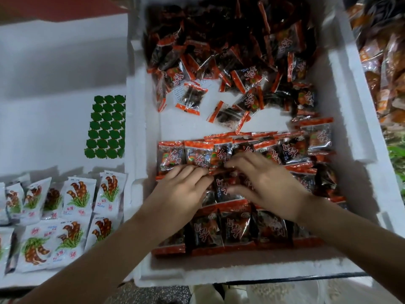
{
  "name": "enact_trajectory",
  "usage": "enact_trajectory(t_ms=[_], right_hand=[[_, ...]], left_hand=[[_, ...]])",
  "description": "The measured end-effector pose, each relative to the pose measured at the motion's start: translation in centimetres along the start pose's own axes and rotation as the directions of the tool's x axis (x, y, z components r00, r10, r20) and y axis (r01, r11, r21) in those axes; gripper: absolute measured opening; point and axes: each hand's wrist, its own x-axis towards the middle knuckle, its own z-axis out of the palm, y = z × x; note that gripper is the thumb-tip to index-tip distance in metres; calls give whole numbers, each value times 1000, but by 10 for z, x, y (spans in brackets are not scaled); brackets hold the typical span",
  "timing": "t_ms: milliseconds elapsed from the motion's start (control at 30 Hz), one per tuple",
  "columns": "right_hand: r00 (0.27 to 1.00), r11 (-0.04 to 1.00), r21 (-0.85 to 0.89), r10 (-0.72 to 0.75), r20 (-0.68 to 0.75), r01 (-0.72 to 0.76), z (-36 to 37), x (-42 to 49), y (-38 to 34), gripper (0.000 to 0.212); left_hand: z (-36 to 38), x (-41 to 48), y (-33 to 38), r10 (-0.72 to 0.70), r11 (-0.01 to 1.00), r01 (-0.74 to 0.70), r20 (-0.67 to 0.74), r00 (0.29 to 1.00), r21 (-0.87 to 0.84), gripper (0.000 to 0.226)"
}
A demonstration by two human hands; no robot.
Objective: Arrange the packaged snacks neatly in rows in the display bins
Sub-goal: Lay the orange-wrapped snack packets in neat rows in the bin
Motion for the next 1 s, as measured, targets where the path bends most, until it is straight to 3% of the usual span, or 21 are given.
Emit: enact_trajectory(t_ms=[167, 400, 633, 800, 900, 1000], right_hand=[[976, 986, 3, 164, -141, -165, -26, 44, 32, 44], [943, 943, -56, 323, -84, -328, -14, 106, 52, 55], [884, 882, -63, 465, -44, -467, -12, 132, 54, 70], [853, 854, 149, 514, -97, -498, -16, 136, 59, 45], [845, 846, 253, 513, -148, -469, -27, 128, 59, 36], [849, 831, 397, 491, -195, -390, -43, 116, 59, 31]], left_hand=[[-20, 47, -33, -159, 979, 153, -39, 986, -131, 36], [-1, 117, -74, -466, 860, 471, 71, 882, -197, 59], [12, 146, -86, -555, 823, 546, -12, 832, -157, 62], [7, 154, -83, -582, 802, 582, 43, 812, -130, 61], [1, 151, -84, -603, 745, 585, 51, 796, -320, 62], [-12, 143, -78, -640, 590, 529, 46, 767, -610, 56]])
